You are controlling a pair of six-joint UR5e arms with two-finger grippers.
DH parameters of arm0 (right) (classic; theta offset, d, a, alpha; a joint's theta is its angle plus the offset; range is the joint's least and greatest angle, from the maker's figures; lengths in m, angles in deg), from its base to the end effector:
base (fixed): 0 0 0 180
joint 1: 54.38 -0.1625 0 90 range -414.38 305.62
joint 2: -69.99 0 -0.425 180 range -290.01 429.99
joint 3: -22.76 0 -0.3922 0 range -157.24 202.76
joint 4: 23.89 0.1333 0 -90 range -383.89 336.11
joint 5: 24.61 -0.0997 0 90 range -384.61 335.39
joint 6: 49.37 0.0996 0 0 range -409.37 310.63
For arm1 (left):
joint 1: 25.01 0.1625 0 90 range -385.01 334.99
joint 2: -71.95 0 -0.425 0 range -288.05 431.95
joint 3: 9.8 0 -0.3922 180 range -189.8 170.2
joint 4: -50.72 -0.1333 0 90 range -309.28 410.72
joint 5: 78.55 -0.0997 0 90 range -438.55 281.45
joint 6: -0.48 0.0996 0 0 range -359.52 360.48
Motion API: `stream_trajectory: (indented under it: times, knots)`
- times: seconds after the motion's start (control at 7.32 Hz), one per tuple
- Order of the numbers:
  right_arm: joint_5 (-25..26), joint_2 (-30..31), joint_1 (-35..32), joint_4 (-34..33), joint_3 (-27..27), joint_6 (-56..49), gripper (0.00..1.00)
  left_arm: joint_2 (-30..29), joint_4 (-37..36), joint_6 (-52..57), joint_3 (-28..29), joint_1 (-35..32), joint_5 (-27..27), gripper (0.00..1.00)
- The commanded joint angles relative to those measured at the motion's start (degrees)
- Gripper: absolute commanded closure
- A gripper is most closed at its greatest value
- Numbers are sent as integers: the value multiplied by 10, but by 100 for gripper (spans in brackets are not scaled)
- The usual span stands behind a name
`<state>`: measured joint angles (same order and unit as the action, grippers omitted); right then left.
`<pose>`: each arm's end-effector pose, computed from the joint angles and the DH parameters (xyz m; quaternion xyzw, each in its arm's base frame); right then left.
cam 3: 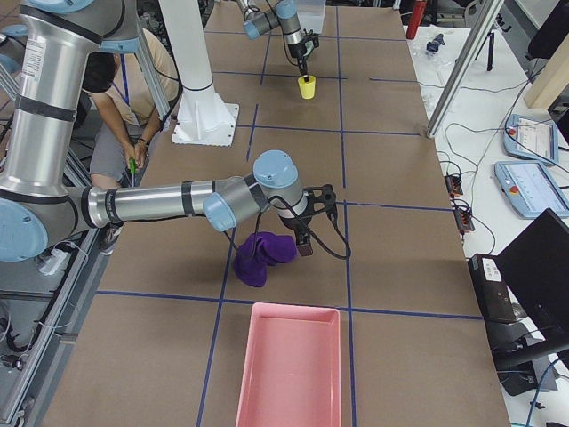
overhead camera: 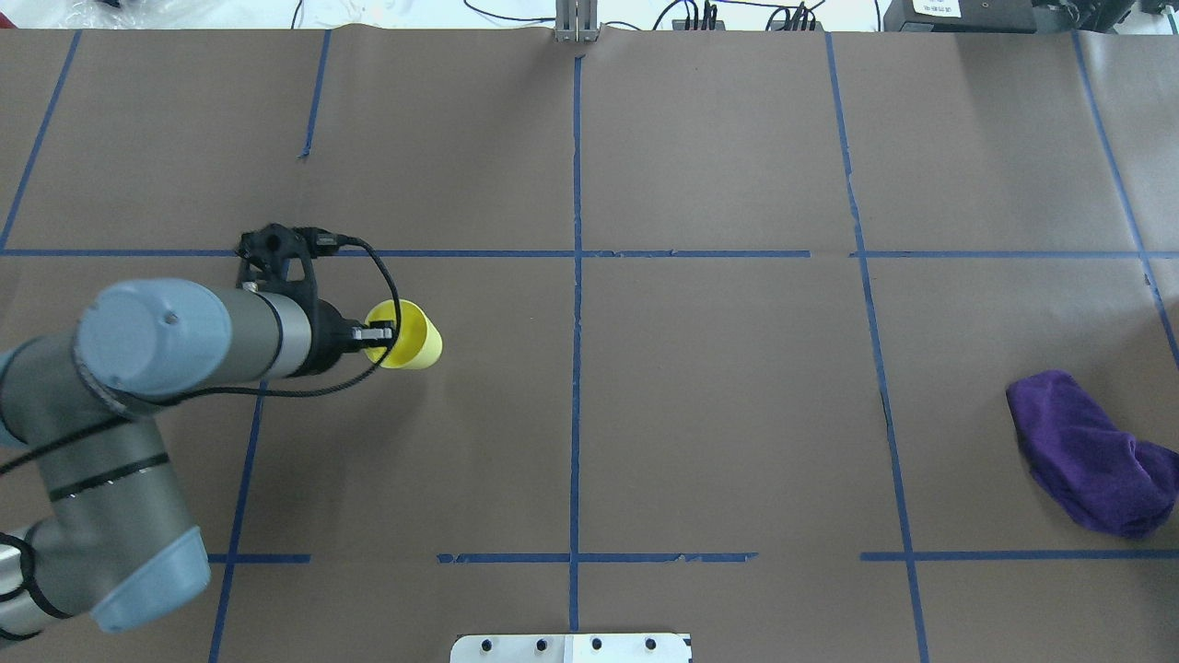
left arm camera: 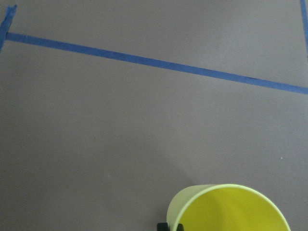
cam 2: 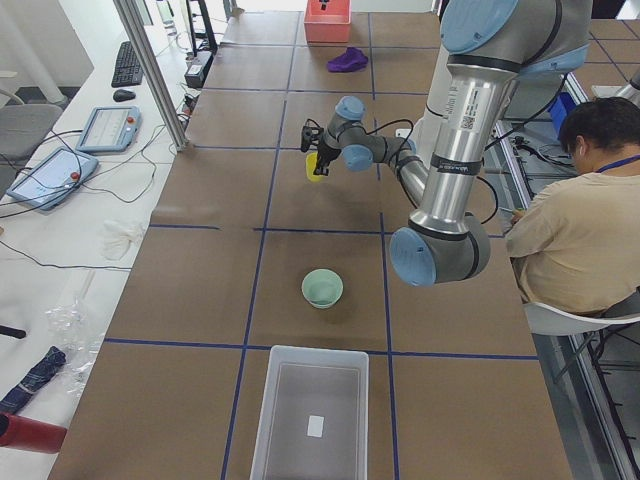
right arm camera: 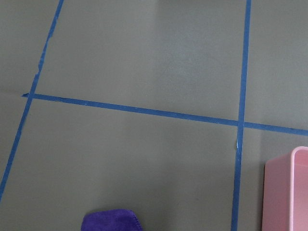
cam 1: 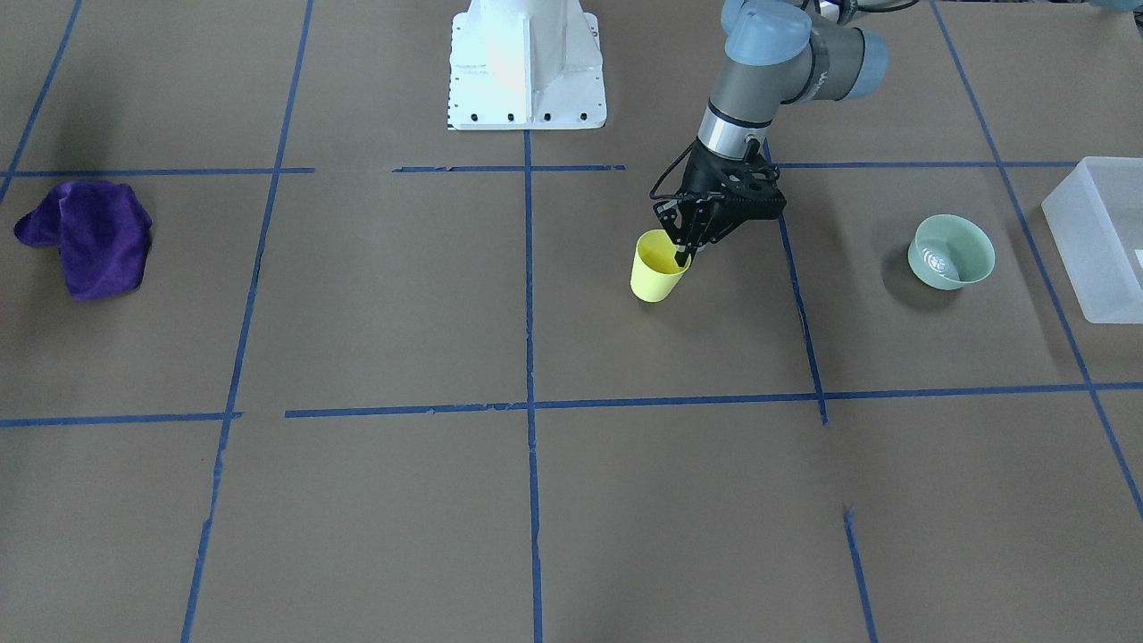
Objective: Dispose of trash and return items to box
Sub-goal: 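Carry the yellow cup with the left gripper into the clear bin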
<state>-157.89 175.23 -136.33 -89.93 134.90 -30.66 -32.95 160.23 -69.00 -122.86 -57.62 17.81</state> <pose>0.0083 -0.4056 0.5365 0.1583 -0.4031 -0.0145 0.9013 0.4021 -0.4024 0.3011 0.1712 0.4511 -0.0657 0.8734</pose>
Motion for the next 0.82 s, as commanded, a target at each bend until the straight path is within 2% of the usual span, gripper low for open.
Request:
stream_trajectory:
  times: [0.0,0.41,0.68]
  knots:
    - [-5,-2,0,10,5,-2,0,25,-38,212,-39,-158,107,100]
    - [-12,2,27,43,9,-2,0,149,-31,556,-42,-355,222,100]
    - [-6,2,30,43,8,-3,0,221,-30,788,-10,-475,296,100]
